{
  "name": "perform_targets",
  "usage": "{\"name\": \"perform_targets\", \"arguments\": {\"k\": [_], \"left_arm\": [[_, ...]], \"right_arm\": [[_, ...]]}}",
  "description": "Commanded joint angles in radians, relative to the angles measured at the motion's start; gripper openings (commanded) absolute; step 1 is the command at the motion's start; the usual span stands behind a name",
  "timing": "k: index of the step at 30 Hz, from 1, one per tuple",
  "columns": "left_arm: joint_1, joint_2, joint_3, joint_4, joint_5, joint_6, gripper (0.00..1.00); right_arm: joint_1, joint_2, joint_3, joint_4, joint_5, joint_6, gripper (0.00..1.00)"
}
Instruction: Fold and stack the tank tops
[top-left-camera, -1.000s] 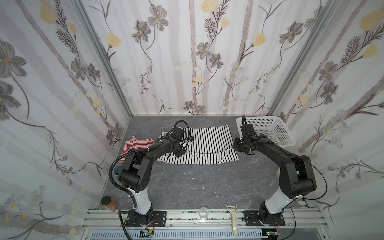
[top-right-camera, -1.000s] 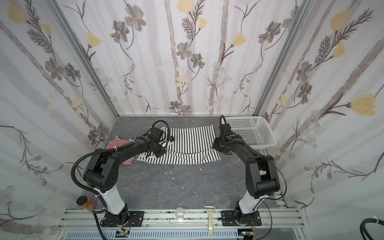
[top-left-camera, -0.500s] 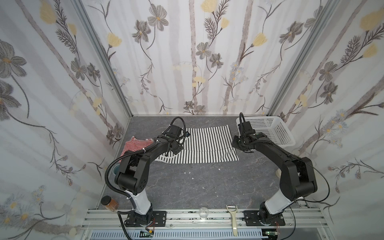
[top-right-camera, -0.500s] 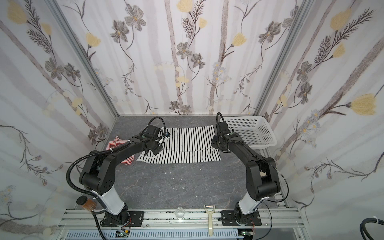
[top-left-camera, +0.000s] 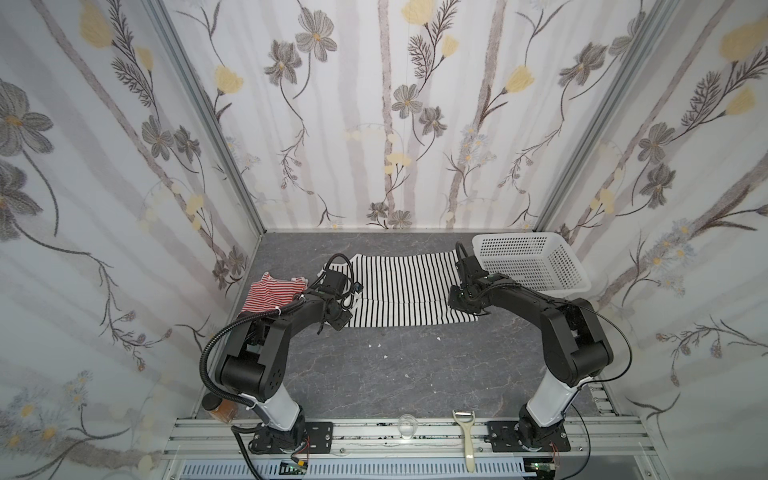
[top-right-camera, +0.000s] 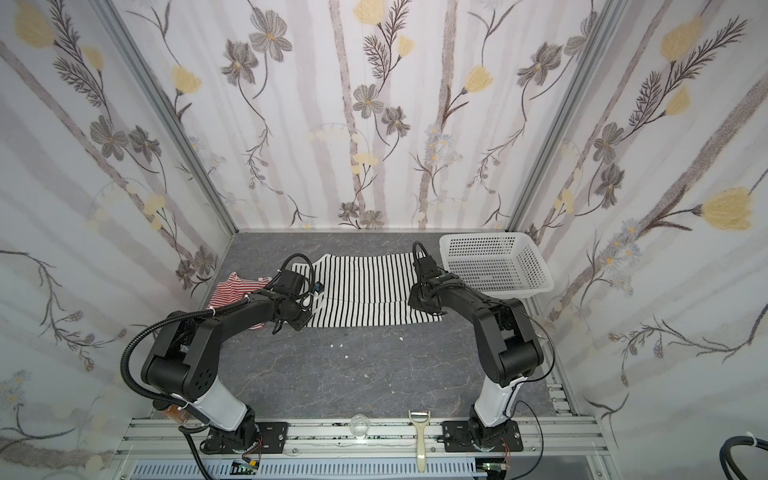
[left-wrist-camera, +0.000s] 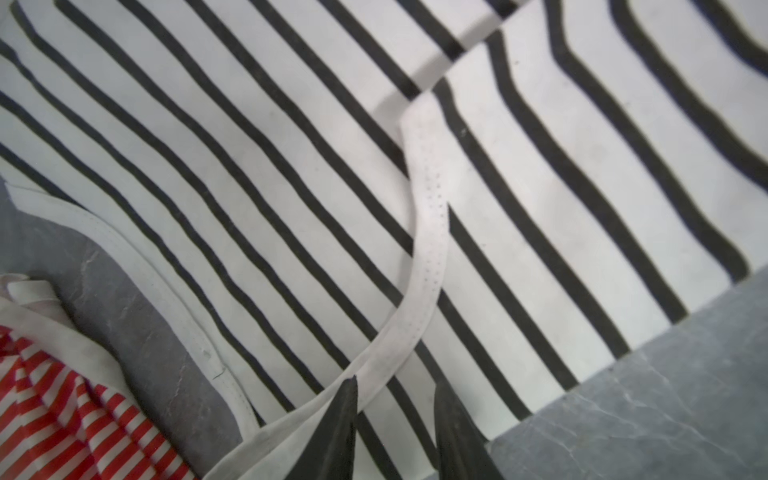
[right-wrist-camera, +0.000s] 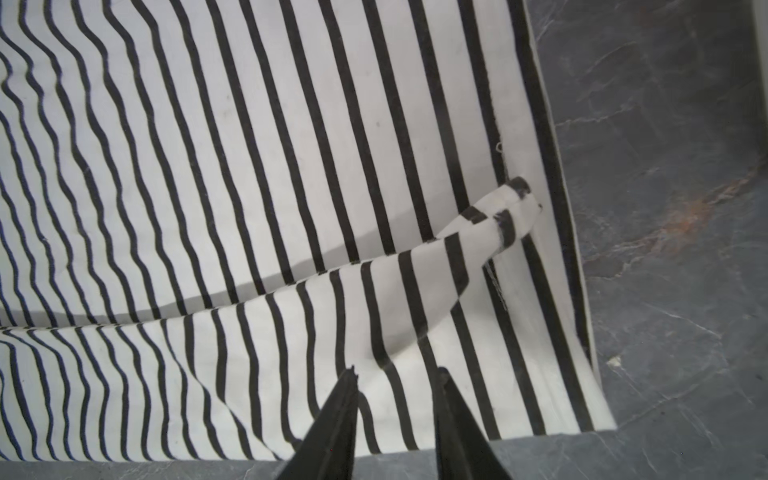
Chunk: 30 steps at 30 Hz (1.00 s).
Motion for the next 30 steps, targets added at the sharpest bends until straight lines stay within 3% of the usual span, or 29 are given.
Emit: {"name": "perform_targets", "arguments": {"k": [1,11,22,30], "left_arm": [[0.022,0.008,-0.02,0.035,-0.019,0.003,0.33],[0.077,-0.027,-0.147,0.035,-0.04,0.053,0.32],[0.121,-0.237,-0.311,0.013,-0.073,0.135,0.32],[0.122,-0.303,-0.293,-0.008,-0.048,0.103,0.34]], "right_arm": [[-0.001,0.017,0.002,0.02,0.02,0.024,0.33],[0.002,0.0,-0.108,-0.018,0.027,0.012,0.36],[0.074,-0.196,-0.319,-0.037,-0.01,0.056,0.36],[0.142,-0.281,-0.306,-0.029,-0.053,0.085,0.37]]}}
